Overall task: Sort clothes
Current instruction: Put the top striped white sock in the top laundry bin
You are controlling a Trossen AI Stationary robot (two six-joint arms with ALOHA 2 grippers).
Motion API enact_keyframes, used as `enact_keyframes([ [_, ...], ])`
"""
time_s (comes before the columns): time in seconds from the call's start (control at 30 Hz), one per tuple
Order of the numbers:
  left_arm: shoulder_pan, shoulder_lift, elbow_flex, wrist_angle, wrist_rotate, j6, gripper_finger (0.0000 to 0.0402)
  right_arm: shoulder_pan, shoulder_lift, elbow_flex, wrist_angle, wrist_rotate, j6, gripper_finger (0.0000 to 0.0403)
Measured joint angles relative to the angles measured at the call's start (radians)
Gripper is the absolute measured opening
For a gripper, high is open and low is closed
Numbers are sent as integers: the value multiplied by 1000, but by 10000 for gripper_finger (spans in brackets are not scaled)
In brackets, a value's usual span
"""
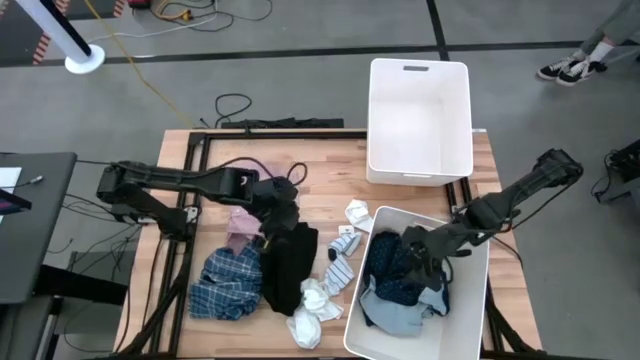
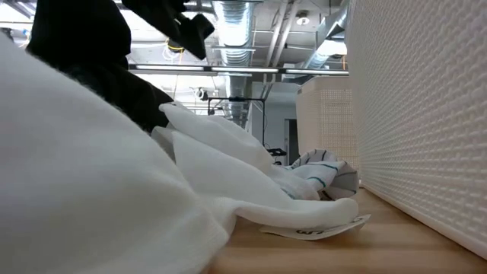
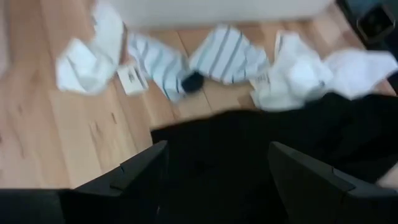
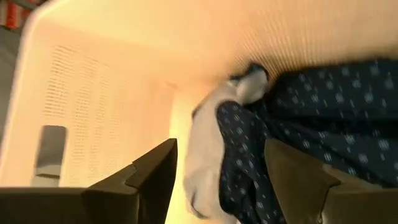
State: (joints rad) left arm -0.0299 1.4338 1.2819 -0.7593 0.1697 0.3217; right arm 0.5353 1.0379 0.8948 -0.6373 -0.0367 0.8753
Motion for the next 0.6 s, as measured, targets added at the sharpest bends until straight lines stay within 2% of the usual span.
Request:
enact_keyframes([
  [0.13,-11,-111,-109,145,-38,-20,270,-1,-17,0,79,18,-58,260],
  [0.37,-17,-298,-293,315,-45,-94,270,-7,-30,18,183,24,-147,260],
  [0.53,-44,-377,-396,401,-37,-126,270,-10,-24,66,243,71,-267,260],
  [0.6,-57,-388,-432,440,-3,-140,270,-17,-23,83,260,84,-315,260],
])
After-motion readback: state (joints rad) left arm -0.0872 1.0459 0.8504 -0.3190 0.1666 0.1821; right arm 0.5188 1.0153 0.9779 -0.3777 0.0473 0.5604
